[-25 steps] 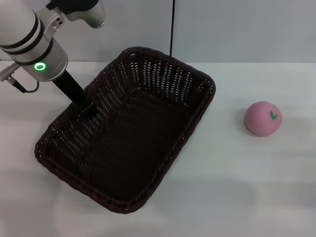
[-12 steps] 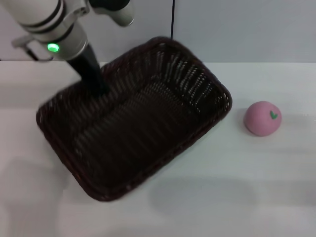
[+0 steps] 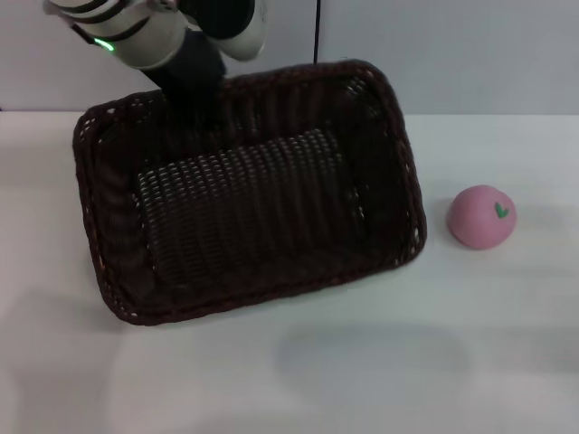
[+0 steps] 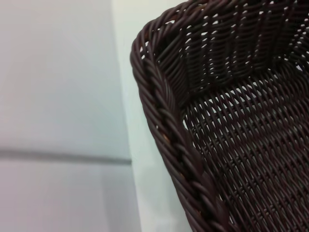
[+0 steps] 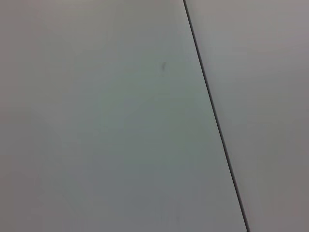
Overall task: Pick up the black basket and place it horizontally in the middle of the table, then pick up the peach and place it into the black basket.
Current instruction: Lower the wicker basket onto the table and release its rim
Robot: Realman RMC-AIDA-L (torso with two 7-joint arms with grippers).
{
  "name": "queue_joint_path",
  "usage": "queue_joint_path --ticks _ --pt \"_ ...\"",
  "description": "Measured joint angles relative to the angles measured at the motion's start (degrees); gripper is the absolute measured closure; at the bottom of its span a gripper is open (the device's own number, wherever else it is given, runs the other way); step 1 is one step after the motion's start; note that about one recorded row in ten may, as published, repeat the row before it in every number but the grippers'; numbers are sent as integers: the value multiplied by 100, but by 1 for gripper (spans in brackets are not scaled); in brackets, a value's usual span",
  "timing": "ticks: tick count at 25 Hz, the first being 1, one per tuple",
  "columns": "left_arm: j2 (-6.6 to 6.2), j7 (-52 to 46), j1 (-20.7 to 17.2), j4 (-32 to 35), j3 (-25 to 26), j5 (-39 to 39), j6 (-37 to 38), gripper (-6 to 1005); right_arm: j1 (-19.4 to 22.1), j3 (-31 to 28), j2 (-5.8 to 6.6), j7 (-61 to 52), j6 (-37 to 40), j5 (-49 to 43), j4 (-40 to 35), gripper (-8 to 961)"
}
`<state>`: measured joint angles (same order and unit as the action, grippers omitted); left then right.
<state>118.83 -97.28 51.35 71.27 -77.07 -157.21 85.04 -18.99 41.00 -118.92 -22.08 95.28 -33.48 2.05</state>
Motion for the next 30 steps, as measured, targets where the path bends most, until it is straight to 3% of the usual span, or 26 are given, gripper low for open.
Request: queue_joint_path --ticks 6,15,30 --pt "-4 665 96 -31 -58 366 161 756 0 4 1 -69 -7 0 15 228" --pt "-8 794 164 -158 -564 408 2 761 -39 5 -8 -76 -141 -93 28 228" --pt "-9 -290 -35 -185 -940 238 -325 701 -60 4 -9 -78 -237 -133 6 228"
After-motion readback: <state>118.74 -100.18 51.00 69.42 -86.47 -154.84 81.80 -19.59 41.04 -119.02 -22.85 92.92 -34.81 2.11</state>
